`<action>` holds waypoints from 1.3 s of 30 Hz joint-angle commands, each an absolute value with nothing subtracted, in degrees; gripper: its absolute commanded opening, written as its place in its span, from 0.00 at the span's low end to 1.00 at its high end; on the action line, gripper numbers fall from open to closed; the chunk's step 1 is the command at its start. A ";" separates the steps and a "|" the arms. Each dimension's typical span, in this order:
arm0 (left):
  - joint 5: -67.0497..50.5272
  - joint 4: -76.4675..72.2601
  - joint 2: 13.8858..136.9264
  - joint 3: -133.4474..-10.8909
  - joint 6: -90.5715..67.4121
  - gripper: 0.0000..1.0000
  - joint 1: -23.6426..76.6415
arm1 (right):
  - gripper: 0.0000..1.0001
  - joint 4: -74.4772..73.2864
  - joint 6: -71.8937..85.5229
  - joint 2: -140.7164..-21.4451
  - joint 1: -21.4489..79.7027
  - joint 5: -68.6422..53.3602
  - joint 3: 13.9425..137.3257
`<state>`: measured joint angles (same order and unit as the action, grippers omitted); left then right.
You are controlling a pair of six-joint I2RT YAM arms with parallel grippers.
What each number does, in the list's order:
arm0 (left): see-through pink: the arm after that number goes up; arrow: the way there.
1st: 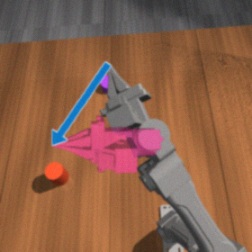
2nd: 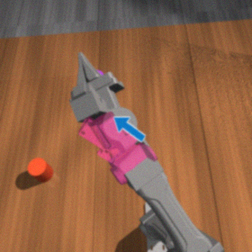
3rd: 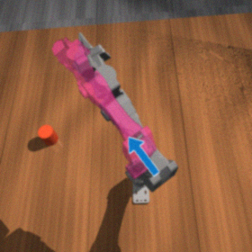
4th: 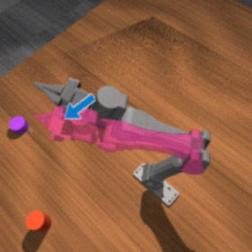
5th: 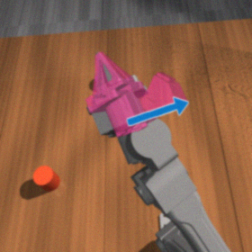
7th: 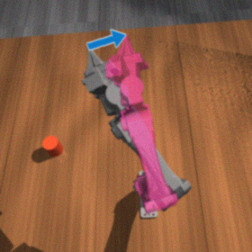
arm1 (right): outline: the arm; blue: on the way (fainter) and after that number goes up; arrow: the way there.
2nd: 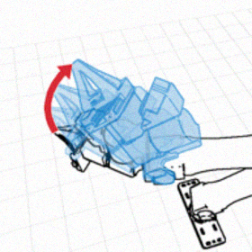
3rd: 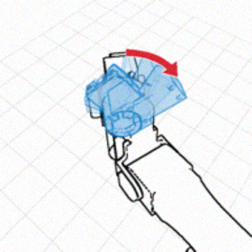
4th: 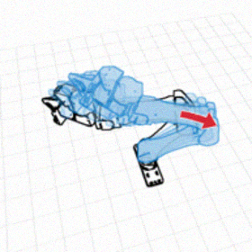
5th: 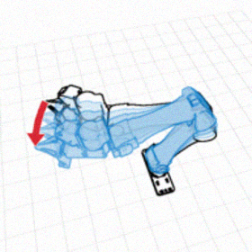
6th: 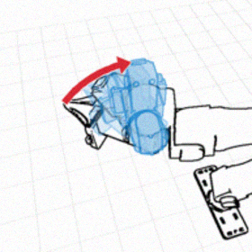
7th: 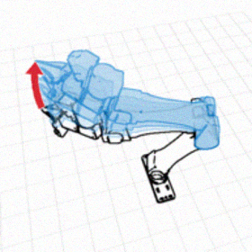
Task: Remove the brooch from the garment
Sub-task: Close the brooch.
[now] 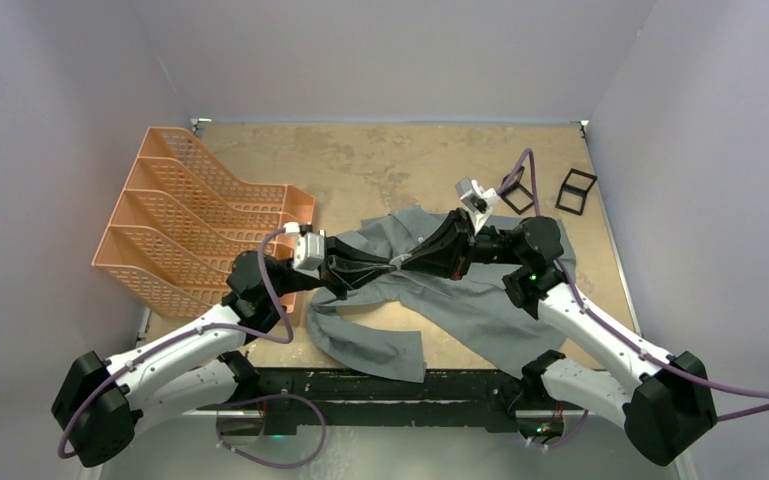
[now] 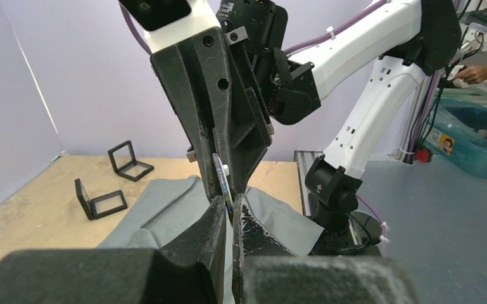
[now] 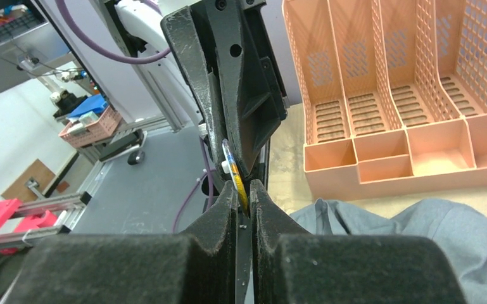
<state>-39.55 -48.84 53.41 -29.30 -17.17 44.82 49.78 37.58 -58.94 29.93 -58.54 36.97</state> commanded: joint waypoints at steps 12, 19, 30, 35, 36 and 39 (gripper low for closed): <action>-39.46 -47.48 47.97 -27.19 -13.05 0.00 48.84 | 0.00 45.46 43.21 -57.24 28.65 -36.26 35.95; -34.03 -49.53 46.93 -25.18 -14.20 0.00 48.80 | 0.00 48.77 45.66 -54.56 28.61 -32.14 32.82; -26.13 -49.66 47.19 -24.26 -16.31 0.00 48.84 | 0.02 53.01 45.42 -54.19 28.65 -32.12 30.86; -23.39 -46.86 47.40 -25.07 -16.15 0.00 48.79 | 0.16 52.60 43.50 -54.93 28.65 -34.87 31.41; -22.97 -46.12 47.57 -25.36 -15.83 0.00 48.78 | 0.21 52.01 42.89 -54.79 28.65 -35.08 31.58; -22.75 -44.79 48.45 -26.28 -15.32 0.00 48.80 | 0.27 49.72 41.23 -54.29 28.66 -35.33 32.18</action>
